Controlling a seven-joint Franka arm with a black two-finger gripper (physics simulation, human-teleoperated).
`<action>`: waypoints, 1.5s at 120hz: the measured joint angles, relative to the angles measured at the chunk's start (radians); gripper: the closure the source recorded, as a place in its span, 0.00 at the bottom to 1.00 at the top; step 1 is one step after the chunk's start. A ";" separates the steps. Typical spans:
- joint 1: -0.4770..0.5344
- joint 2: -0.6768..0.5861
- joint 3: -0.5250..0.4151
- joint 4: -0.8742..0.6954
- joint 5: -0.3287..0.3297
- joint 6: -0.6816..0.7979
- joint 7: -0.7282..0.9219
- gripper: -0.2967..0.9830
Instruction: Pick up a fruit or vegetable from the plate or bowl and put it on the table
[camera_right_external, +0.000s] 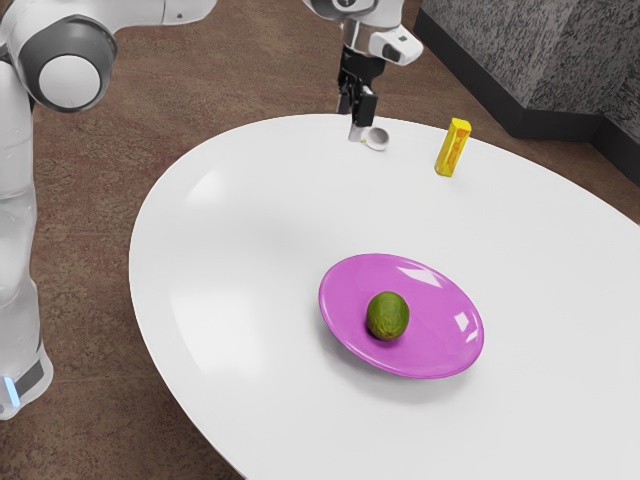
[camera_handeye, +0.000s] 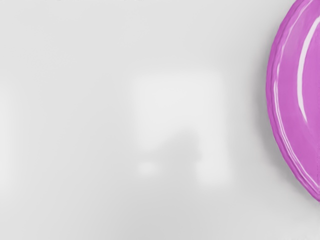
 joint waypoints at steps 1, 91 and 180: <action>0.000 0.000 0.000 0.000 0.000 0.000 0.001 0.23; 0.055 -0.132 -0.202 -0.074 -0.014 -0.083 0.052 0.23; -0.017 0.046 -0.491 -0.059 0.024 0.080 0.022 0.23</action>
